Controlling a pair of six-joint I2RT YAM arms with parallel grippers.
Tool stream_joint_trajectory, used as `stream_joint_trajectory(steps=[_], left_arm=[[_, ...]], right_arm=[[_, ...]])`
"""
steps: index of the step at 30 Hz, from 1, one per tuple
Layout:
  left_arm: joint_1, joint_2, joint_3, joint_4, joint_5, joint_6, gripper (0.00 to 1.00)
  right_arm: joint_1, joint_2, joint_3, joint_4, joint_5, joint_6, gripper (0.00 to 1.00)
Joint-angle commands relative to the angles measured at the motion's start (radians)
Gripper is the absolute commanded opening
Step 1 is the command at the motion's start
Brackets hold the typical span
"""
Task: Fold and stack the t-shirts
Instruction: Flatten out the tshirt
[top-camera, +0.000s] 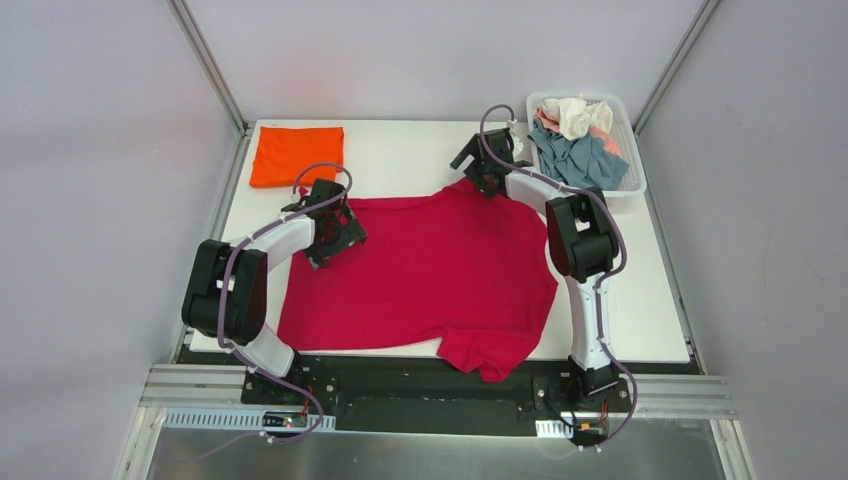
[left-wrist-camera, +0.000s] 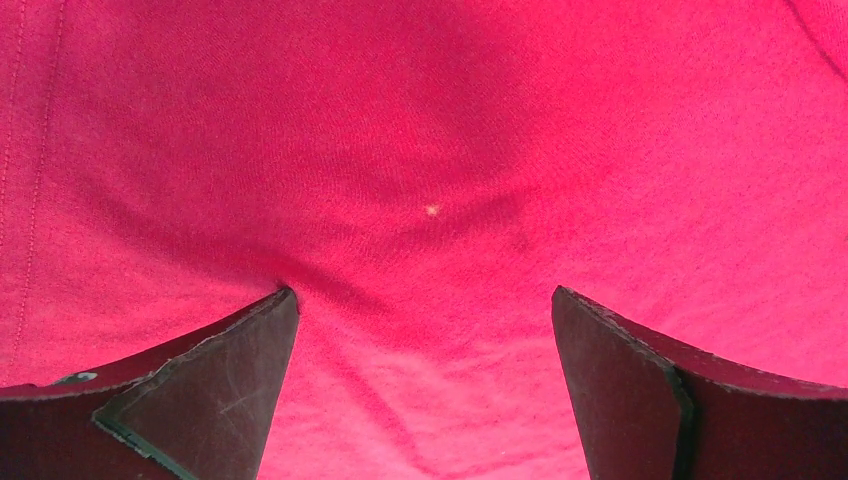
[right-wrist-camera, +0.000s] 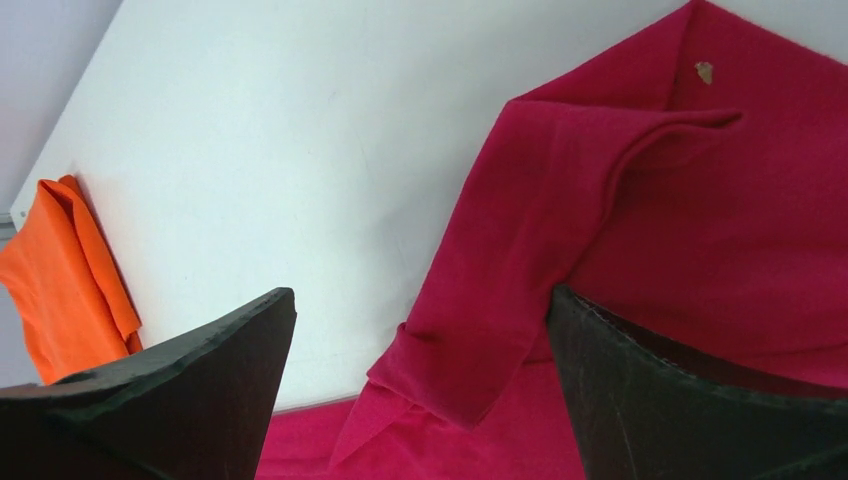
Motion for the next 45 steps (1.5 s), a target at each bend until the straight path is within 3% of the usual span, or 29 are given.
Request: stream_joint_trajectory(steps=[1,6,12,17,19,24,27,32,36,39,45], left_arm=[[-0.002,0.03,-0.017,0.007,-0.049,0.034,0.99],[-0.002,0.028,-0.023,0.001,-0.058,0.05,0.99],[-0.002,0.013,-0.031,-0.012,-0.074,0.061,0.99],[-0.002,-0.009,-0.036,-0.025,-0.094,0.066,0.99],[-0.002,-0.019,-0.028,-0.03,-0.09,0.072,0.99],[-0.002,-0.043,-0.003,-0.031,-0.065,0.075,0.99],[-0.002,-0.057,0.022,-0.032,-0.052,0.074,0.99],[-0.002,-0.073,0.098,-0.037,-0.056,0.072,0.99],[-0.002,-0.071,0.145,-0.038,-0.071,0.083,0.99],[0.001,-0.036,0.186,-0.045,-0.102,0.105,0.99],[0.063,0.091,0.277,-0.047,-0.096,0.122,0.99]], right_arm=[[-0.007,0.032,0.042,0.1,0.019,0.006,0.99],[-0.007,0.073,0.086,0.225,0.121,0.065,0.99],[-0.007,0.209,0.289,0.38,0.212,0.175,0.99],[-0.015,0.391,0.607,0.304,0.203,0.187,0.99],[-0.018,0.391,0.676,0.255,0.171,0.137,1.0],[-0.026,0.185,0.507,0.199,0.08,-0.059,1.0],[-0.026,0.063,0.41,0.045,0.041,-0.165,0.99],[-0.021,-0.184,0.02,-0.011,-0.041,-0.241,0.99],[-0.021,-0.269,-0.124,-0.124,-0.023,-0.286,0.99],[-0.021,-0.262,-0.128,-0.196,0.008,-0.35,0.99],[-0.021,-0.133,0.02,-0.336,0.028,-0.406,0.99]])
